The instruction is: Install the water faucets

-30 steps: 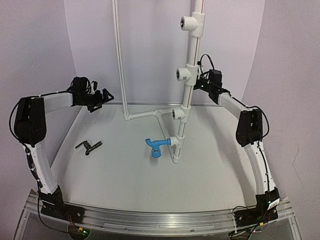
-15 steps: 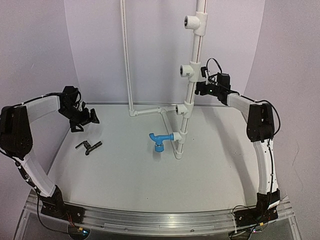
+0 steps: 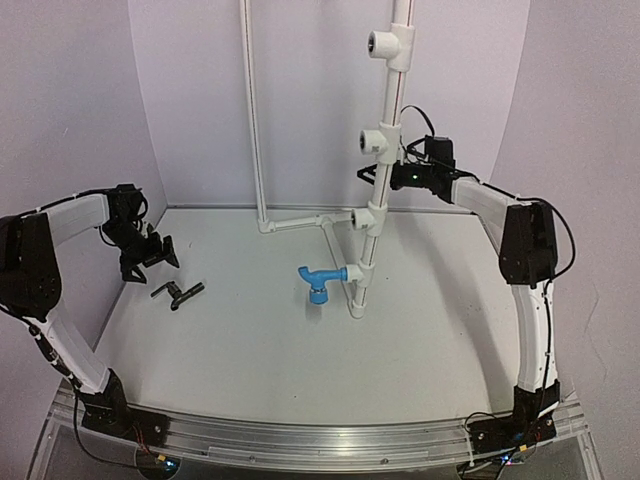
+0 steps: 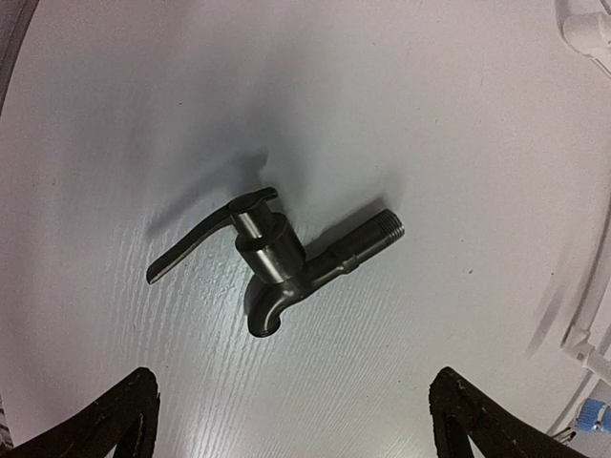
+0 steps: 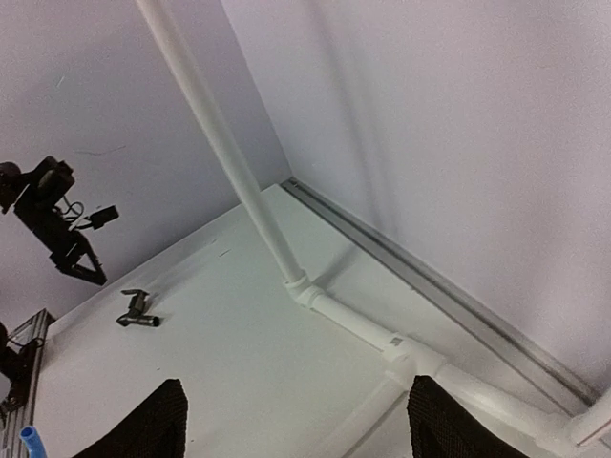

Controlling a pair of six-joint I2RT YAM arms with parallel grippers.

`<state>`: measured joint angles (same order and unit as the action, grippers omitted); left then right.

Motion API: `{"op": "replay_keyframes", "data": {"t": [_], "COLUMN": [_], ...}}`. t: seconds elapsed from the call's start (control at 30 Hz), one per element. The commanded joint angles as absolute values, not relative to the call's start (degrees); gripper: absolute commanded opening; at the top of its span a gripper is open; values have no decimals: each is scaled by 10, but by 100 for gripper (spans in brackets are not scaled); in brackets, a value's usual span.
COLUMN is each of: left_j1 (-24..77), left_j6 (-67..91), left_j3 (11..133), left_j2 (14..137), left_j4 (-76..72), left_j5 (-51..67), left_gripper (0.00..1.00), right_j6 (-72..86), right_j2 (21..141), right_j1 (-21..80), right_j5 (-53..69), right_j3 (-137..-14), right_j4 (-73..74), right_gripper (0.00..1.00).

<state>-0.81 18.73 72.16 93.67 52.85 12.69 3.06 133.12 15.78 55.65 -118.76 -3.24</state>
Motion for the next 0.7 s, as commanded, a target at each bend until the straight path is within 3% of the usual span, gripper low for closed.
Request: {"op": "replay_keyframes", "data": {"t": [0.0, 0.17, 0.4, 0.67], "left_j1": [-10, -1, 50, 92], "left_j6": [166, 190, 159, 133], "left_j3": [757, 791, 904, 1051], "left_j2": [925, 950, 1104, 1240], "left_j4": [446, 224, -41, -140], "left_j5": [240, 330, 399, 419], "left_gripper": [98, 99, 100, 100], "right_j6": [37, 31, 5, -14], "right_j2": [1308, 1302, 1286, 1262], "right_j1": [182, 184, 181, 152], "right_j5": [624, 623, 590, 568], "right_j3": [-1164, -1138, -1120, -1093], "right_j4": [0, 18, 57, 88], "right_gripper": [76, 76, 76, 76]}}
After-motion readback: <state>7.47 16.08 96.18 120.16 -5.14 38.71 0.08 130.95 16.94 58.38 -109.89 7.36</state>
